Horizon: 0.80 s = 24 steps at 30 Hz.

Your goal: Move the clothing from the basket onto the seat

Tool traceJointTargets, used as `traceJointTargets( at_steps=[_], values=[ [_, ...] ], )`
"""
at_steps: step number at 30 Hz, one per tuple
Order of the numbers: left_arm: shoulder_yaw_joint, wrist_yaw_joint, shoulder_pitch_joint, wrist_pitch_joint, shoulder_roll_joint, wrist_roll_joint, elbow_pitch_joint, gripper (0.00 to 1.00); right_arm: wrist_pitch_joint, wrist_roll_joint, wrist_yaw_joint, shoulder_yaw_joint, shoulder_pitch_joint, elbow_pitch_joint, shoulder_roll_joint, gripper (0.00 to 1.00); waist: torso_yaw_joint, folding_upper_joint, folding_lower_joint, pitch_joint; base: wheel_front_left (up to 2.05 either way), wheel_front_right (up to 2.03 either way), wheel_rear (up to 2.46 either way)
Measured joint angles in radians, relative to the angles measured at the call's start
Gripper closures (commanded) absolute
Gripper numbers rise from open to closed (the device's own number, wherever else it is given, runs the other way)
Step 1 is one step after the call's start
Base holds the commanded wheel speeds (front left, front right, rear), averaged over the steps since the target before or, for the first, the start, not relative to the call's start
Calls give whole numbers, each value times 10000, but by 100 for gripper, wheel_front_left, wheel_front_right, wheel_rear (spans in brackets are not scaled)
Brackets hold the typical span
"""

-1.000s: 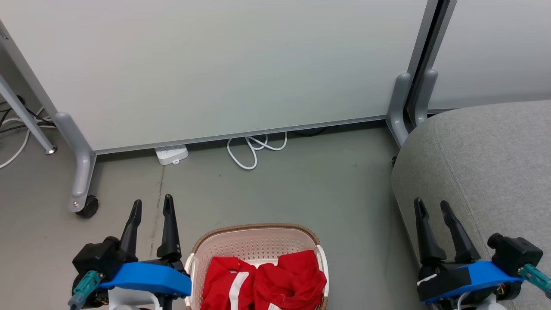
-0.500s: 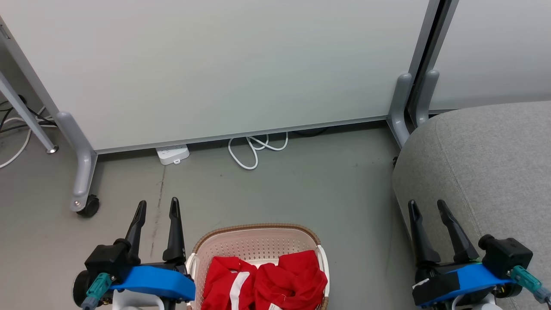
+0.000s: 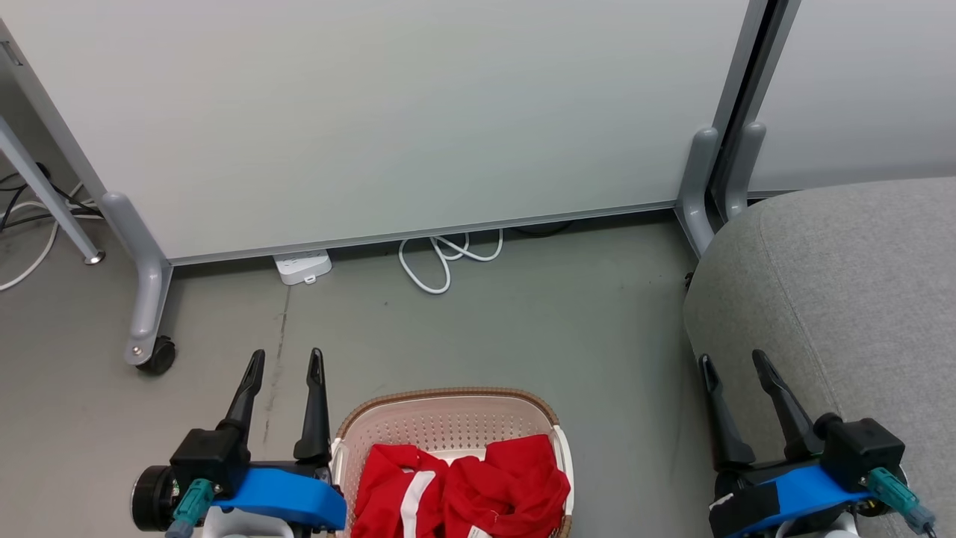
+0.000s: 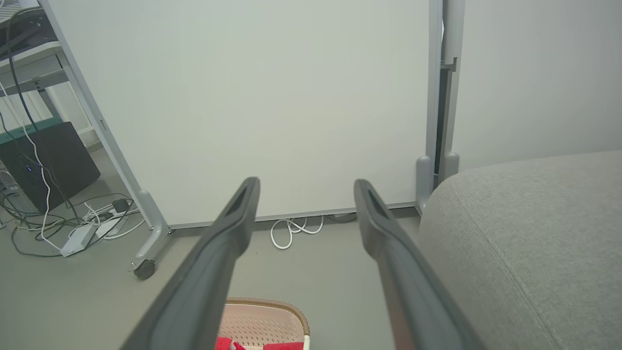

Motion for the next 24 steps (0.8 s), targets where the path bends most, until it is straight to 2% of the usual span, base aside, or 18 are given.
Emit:
traceJointTargets(
  at_steps=[10,24],
  values=[
    [-111,-61,-34,-163,10,512,215,0,-174,-621,2,54,6,123,-4,0,69,0,0,-17,0,0,0],
    [-123,-94,-40,-163,10,476,374,0,-178,-642,12,35,6,272,-8,0,84,0,0,-45,0,0,0]
  ],
)
